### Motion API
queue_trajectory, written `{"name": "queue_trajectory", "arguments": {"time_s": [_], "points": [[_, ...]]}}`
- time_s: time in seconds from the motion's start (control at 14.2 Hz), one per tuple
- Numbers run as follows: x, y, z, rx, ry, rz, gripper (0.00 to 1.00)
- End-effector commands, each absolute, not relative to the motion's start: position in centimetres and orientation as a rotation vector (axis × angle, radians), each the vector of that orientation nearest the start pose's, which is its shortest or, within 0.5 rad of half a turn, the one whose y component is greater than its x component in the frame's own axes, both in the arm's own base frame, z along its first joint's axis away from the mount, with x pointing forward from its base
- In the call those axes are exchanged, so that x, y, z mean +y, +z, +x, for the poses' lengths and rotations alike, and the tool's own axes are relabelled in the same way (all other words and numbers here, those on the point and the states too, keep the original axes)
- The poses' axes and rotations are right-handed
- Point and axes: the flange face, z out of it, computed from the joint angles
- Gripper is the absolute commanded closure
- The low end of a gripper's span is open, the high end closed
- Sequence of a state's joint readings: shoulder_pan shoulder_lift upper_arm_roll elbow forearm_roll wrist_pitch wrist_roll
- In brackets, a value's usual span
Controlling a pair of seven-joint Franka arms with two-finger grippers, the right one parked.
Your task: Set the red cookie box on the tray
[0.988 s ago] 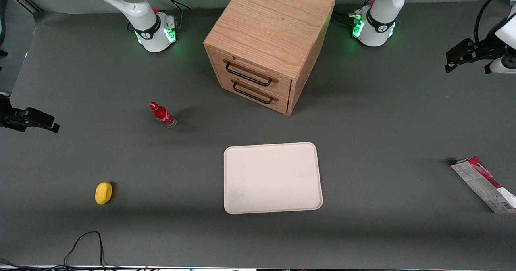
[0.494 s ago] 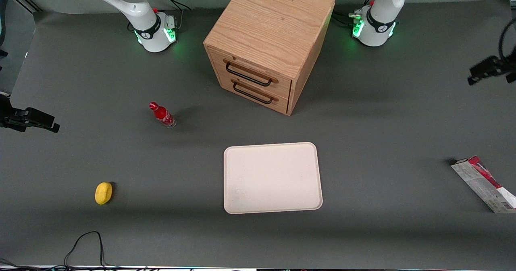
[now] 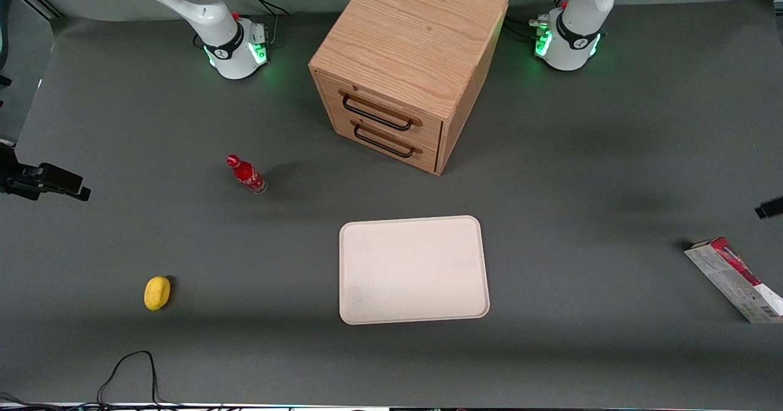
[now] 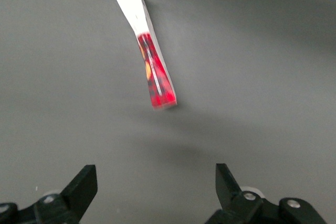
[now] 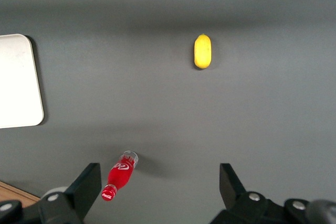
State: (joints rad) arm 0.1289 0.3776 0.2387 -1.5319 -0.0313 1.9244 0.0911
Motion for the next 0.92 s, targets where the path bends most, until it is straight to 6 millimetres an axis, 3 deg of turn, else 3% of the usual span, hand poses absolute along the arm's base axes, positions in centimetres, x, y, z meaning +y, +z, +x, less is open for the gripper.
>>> {"name": "queue_trajectory", "arguments": {"time_s": [0.0, 0.21, 0.42, 0.64, 0.78, 0.85], "points": [[23.5, 42.1, 69.6, -0.410, -0.047, -2.970, 0.00], [26.7, 37.1, 72.2, -0.496, -0.186, -2.965, 0.00], [27.4, 31.0, 73.5, -0.593, -0.275, -2.966, 0.00], [27.6, 26.7, 73.9, -0.661, -0.314, -2.945, 0.01], [27.9, 24.8, 73.6, -0.706, -0.292, -2.957, 0.10], [28.0, 24.5, 73.4, -0.751, -0.286, -2.975, 0.26]]}}
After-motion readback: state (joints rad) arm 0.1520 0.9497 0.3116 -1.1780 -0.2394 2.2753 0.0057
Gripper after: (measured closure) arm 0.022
